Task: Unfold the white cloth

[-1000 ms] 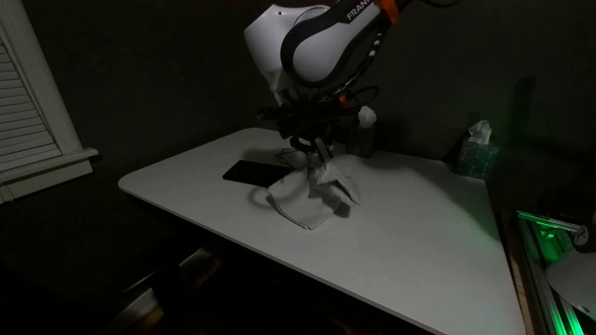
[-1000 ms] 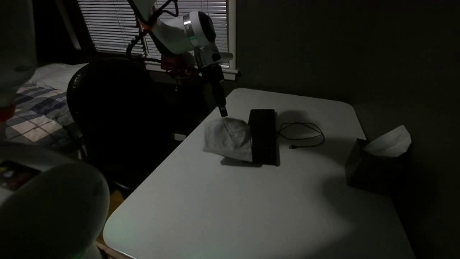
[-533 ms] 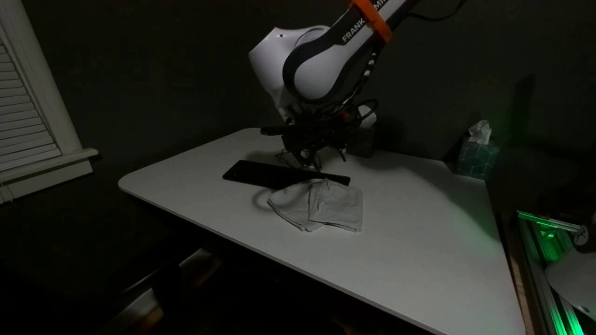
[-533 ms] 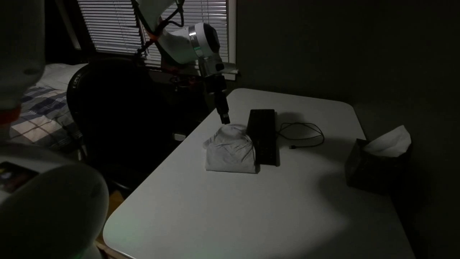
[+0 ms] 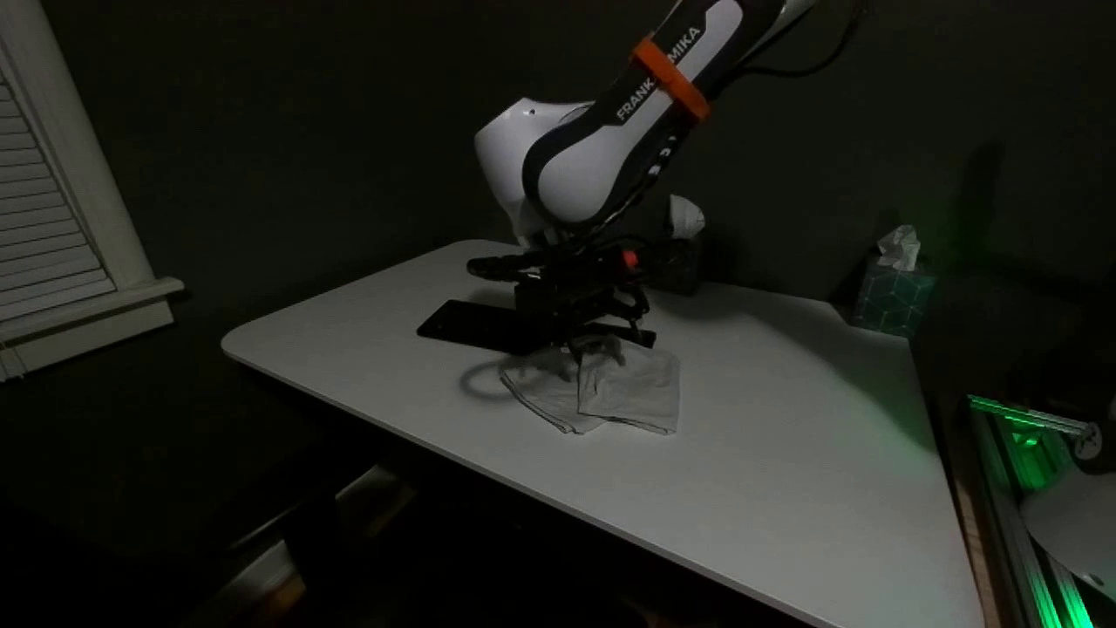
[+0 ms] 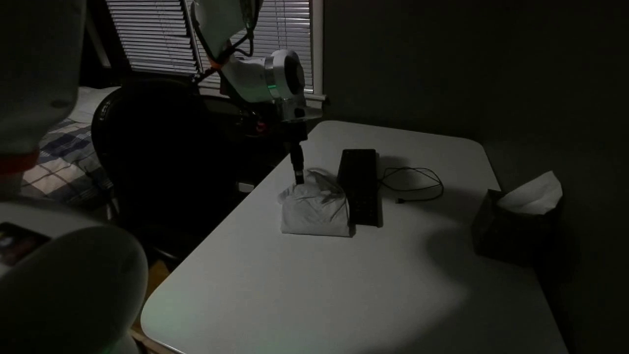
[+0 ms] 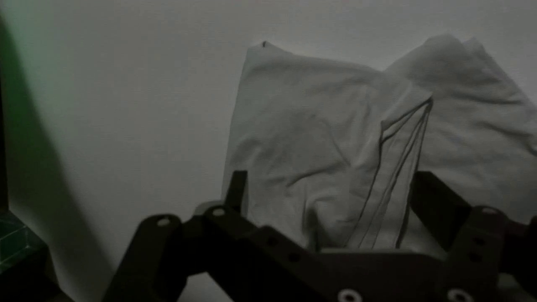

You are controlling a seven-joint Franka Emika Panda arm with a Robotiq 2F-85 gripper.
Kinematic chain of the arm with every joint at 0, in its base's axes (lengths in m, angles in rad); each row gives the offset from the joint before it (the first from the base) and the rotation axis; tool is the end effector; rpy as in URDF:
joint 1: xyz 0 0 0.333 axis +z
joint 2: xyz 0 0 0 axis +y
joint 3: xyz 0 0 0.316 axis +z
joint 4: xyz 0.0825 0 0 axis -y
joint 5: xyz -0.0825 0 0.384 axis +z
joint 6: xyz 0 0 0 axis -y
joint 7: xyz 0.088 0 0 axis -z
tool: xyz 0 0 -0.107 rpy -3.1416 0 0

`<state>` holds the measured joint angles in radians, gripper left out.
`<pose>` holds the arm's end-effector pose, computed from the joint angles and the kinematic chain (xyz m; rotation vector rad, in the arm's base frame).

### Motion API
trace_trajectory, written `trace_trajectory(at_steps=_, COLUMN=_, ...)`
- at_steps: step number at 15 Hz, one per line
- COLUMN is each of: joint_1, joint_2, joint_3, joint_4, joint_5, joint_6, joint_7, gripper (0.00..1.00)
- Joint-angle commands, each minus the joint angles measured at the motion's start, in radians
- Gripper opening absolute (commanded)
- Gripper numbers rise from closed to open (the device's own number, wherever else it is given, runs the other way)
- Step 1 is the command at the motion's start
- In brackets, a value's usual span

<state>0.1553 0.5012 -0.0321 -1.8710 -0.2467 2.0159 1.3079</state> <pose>0.5943 0.0598 0.2227 2.3799 -1.3573 -0.1741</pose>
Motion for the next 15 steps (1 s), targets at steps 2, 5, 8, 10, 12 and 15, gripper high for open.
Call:
trace_trajectory(at_steps=2, joint_1=0.0, joint_2=0.061, joint_3=-0.013, joint_4=0.001, joint_5=0.058, joint_6=0.058, joint_7=0.029, gripper=0.78)
trace_trajectory(at_steps=5, joint_1=0.009, joint_2=0.091, joint_3=-0.025, joint_4=0.003, joint_5=0.048, joint_6=0.095, joint_7=0.044, gripper=0.73)
trace_trajectory(at_steps=8, joint_1=0.015, joint_2=0.109, joint_3=-0.032, joint_4=0.001, joint_5=0.04, joint_6=0.144, joint_7=0.044, gripper=0.77)
trace_trajectory(at_steps=10, joint_1=0.02, joint_2=0.116, joint_3=-0.034, joint_4=-0.001, joint_5=0.036, joint_6=0.182, joint_7=0.038, gripper=0.8)
trace_trajectory(at_steps=12, joint_1=0.027, joint_2=0.127, joint_3=-0.041, joint_4=0.004, joint_5=0.036, joint_6=0.194, joint_7=0.043, gripper=0.69)
trace_trajectory(at_steps=15, joint_1=0.031, joint_2=0.127, joint_3=-0.043, joint_4=0.003, joint_5=0.043, joint_6=0.17, joint_7=0.04, gripper=0.42)
